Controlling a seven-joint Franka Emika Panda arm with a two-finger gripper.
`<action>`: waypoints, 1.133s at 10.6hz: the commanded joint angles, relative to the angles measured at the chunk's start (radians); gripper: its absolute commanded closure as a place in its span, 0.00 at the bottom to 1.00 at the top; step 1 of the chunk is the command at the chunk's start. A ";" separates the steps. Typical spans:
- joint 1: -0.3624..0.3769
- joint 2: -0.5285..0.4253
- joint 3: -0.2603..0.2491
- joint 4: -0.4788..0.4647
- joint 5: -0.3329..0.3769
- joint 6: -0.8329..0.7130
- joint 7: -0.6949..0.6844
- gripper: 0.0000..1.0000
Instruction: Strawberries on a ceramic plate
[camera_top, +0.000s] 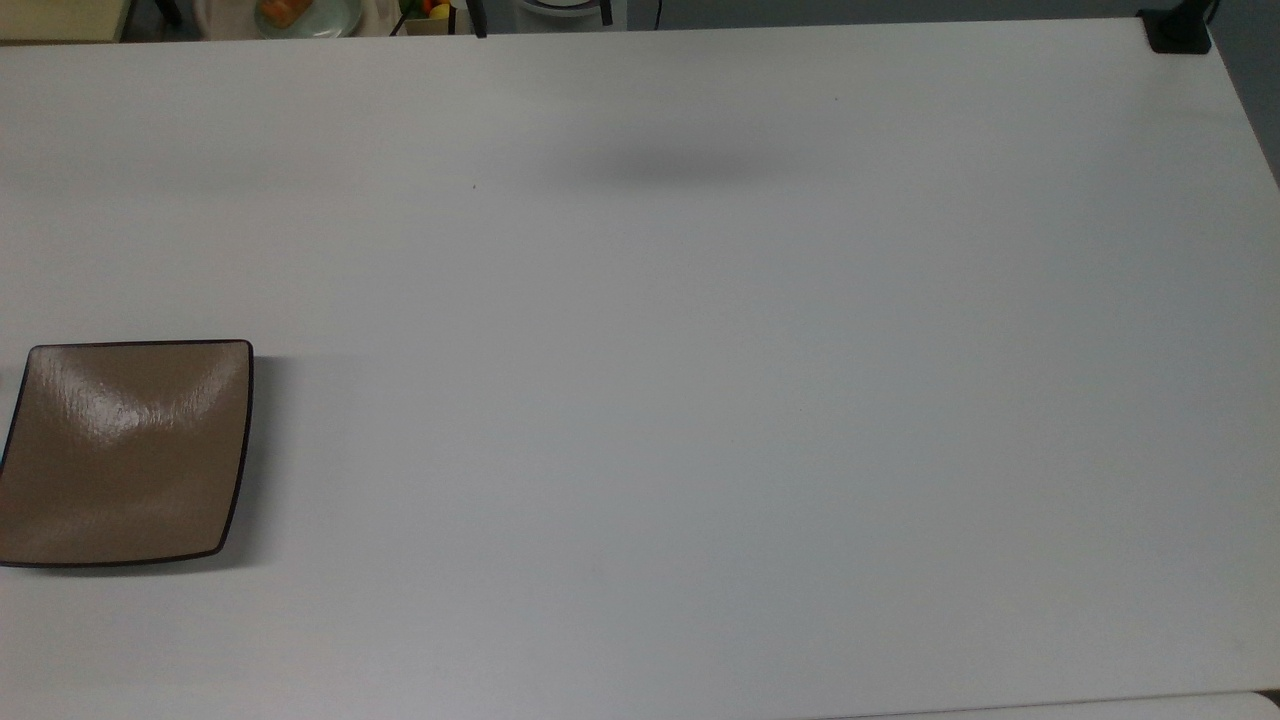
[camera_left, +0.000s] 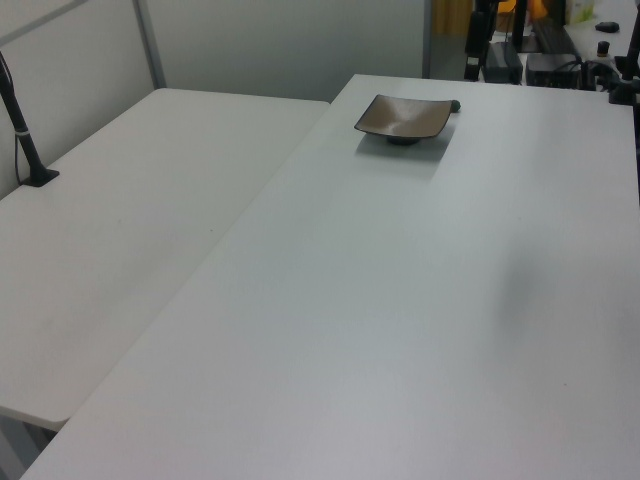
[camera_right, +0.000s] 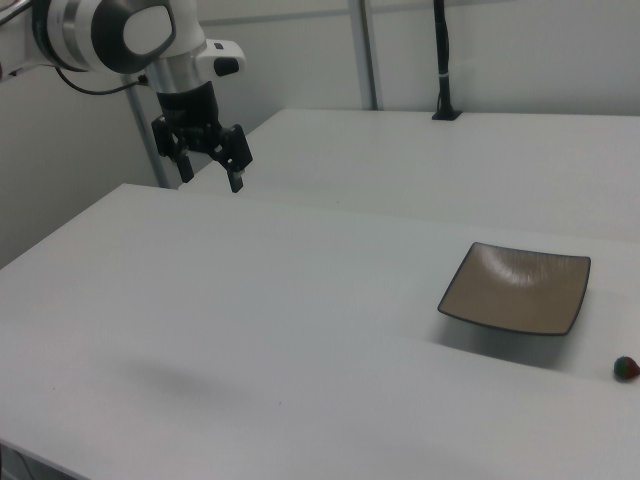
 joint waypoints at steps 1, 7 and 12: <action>0.001 -0.013 -0.015 -0.017 -0.022 0.030 -0.006 0.00; 0.000 -0.009 -0.018 -0.019 -0.021 0.030 -0.020 0.00; -0.080 -0.009 -0.038 -0.013 -0.021 0.016 -0.283 0.00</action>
